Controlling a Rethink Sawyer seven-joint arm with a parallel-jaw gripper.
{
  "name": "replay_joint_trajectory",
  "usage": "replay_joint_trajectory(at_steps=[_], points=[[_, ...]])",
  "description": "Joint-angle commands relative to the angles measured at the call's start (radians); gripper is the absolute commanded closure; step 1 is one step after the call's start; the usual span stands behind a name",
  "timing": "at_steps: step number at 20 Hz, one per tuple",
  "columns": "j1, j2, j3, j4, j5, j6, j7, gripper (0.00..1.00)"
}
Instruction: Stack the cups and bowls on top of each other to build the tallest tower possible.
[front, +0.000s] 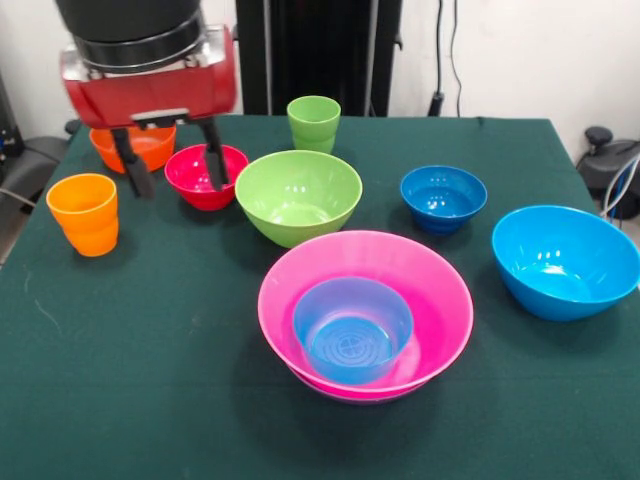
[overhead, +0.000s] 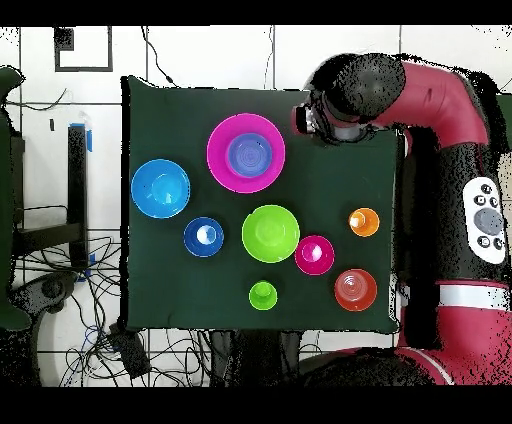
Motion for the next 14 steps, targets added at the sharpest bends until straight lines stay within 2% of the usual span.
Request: replay_joint_trajectory(at_steps=[1,5,9,14], points=[[0.024,0.090,0.031,-0.114,-0.112,0.132,-0.373,0.00],[0.020,0.090,0.028,-0.114,-0.124,0.113,-0.370,0.00],[0.001,0.062,0.016,-0.074,-0.123,0.087,-0.349,0.00],[-0.032,0.025,-0.002,0.044,-0.103,0.026,-0.300,0.00]])
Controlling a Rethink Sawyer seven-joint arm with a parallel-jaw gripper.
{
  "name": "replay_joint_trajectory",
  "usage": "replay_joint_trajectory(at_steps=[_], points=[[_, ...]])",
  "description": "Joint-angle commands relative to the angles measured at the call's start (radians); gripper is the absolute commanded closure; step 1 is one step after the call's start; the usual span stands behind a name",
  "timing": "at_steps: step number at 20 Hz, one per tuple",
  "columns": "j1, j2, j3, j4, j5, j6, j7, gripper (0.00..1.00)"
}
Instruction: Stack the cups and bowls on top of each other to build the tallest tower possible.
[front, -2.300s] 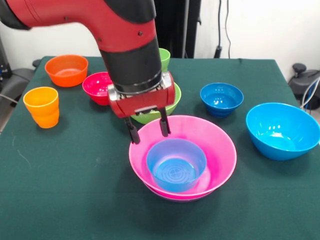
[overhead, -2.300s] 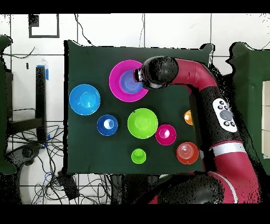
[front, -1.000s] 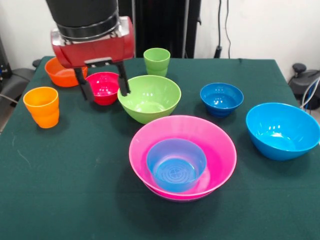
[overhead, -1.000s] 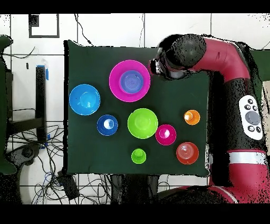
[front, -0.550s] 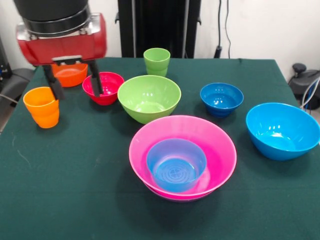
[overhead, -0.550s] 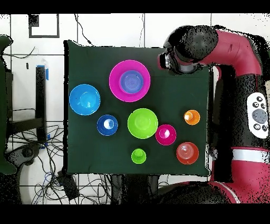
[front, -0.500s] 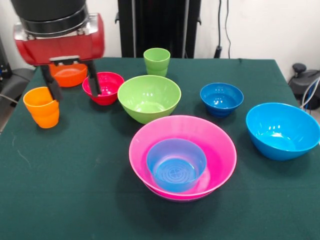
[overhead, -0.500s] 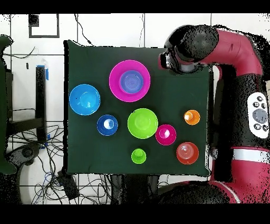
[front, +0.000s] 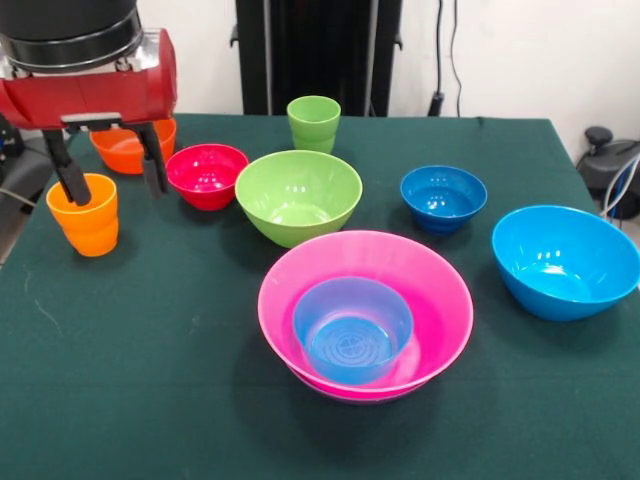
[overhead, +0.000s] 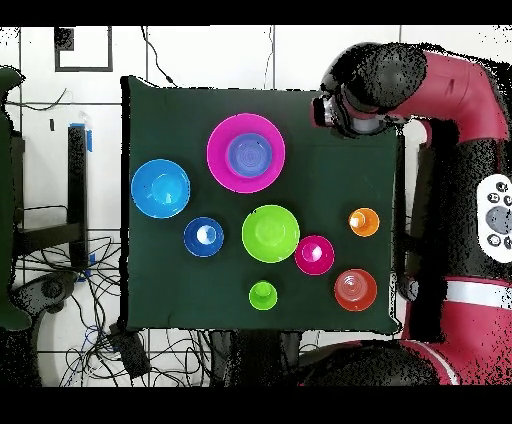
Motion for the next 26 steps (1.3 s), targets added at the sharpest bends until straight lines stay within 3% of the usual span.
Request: replay_joint_trajectory(at_steps=[1,10,26], points=[[-0.031,-0.003,-0.003,0.153,-0.049,-0.025,-0.281,0.00],[-0.077,-0.072,-0.009,0.320,-0.032,-0.097,-0.193,0.00],[-0.123,-0.041,0.001,0.457,-0.033,-0.254,-0.097,0.00]])
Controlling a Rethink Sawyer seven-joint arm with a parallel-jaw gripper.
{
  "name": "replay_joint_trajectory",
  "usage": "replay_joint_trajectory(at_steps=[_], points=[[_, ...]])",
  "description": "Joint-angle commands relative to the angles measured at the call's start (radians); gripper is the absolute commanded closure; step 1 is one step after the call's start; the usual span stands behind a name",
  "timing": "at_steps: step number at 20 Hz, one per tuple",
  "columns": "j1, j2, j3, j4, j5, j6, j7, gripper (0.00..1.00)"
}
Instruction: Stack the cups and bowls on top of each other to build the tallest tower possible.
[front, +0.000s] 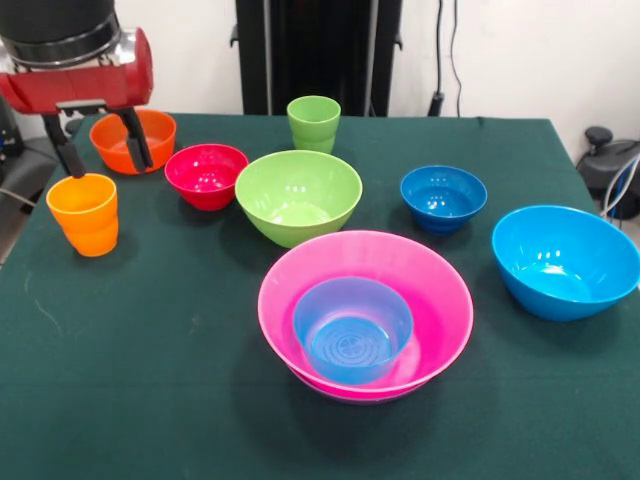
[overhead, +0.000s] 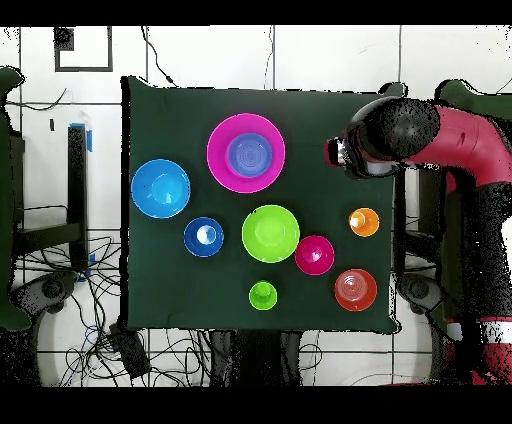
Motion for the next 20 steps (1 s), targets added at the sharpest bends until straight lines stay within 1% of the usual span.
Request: replay_joint_trajectory(at_steps=[1,8,20], points=[[0.003,0.039,0.002,0.168,-0.034,-0.120,-0.096,0.00],[-0.002,0.094,0.000,0.146,-0.044,-0.171,-0.102,0.00],[-0.021,0.105,-0.006,0.114,-0.063,-0.134,-0.165,0.00]])
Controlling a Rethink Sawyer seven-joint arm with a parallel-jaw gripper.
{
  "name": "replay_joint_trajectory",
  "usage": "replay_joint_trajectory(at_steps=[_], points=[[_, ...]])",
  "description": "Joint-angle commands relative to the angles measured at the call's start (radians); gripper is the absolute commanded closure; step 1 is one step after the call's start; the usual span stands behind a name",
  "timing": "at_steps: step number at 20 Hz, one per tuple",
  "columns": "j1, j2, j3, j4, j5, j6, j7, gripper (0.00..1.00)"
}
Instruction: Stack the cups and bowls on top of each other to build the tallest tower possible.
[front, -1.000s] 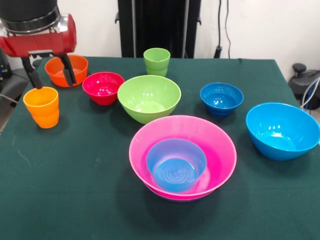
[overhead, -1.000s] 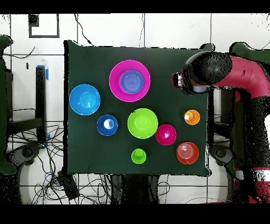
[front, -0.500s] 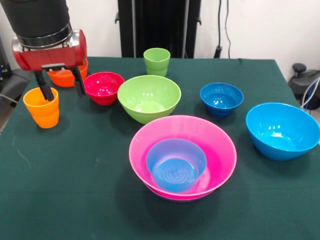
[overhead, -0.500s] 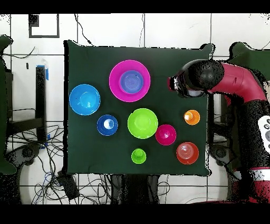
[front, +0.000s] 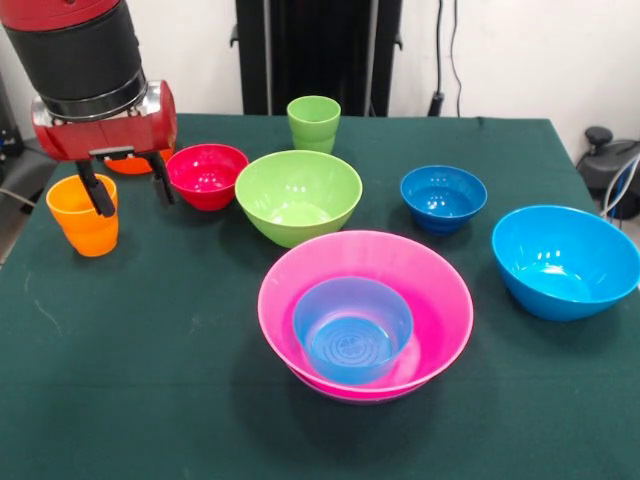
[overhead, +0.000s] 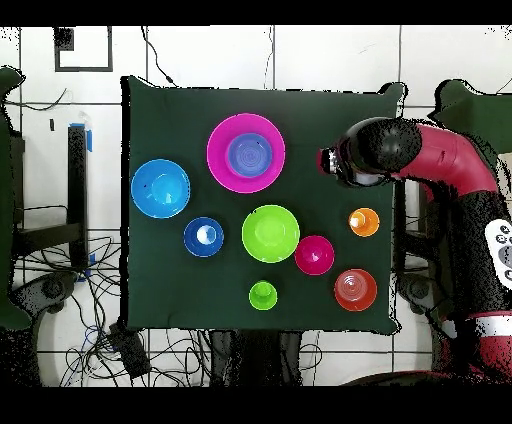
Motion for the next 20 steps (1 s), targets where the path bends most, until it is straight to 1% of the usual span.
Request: replay_joint_trajectory(at_steps=[1,8,11,17,20], points=[[0.000,0.049,-0.007,0.059,-0.063,-0.017,-0.166,0.00],[-0.036,0.053,-0.011,0.130,-0.064,-0.059,-0.157,0.00],[-0.044,0.061,-0.010,0.140,-0.067,-0.065,-0.155,0.00],[-0.069,0.053,-0.013,0.179,-0.074,-0.078,-0.142,0.00],[-0.077,0.077,-0.009,0.182,-0.079,-0.087,-0.140,0.00]])
